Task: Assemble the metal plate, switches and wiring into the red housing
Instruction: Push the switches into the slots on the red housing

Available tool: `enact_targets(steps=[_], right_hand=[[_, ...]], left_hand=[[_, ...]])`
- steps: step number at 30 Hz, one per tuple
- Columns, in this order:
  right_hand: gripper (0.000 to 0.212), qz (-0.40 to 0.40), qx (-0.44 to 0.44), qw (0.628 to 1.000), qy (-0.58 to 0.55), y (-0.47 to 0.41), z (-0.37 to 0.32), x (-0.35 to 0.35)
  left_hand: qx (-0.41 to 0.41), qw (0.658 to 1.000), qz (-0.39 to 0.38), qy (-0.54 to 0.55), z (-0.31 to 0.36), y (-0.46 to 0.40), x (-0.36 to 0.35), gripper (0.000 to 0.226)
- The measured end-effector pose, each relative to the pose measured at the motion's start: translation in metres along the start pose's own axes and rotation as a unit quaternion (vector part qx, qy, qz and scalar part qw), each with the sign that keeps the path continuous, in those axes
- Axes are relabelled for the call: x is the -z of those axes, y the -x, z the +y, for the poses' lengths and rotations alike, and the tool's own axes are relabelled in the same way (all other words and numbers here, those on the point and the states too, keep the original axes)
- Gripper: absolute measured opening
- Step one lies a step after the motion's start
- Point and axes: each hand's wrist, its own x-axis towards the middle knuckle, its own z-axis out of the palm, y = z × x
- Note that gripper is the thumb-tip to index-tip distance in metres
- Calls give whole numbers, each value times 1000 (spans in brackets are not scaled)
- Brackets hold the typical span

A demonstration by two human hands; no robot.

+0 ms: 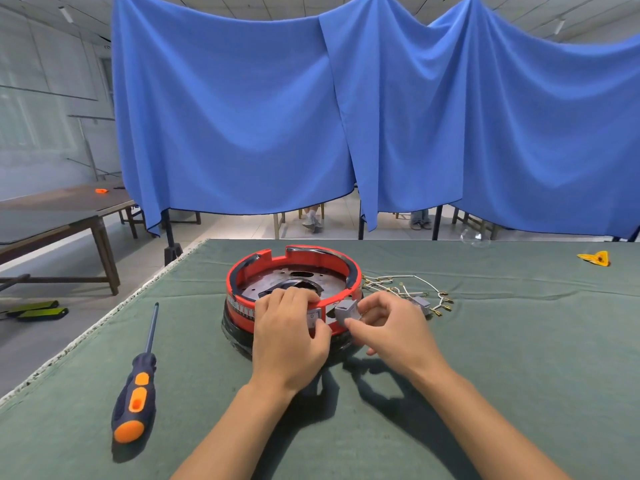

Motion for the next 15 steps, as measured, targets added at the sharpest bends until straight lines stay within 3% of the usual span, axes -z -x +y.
enact_targets(steps=[9, 15], right_hand=[[27, -28, 89, 993, 78, 3, 5, -6], [34, 1, 114, 988, 105, 3, 7, -4]], left_hand=[[-23, 999, 9, 27, -1, 1, 2, 25], [-47, 998, 10, 47, -4, 0, 4, 23]])
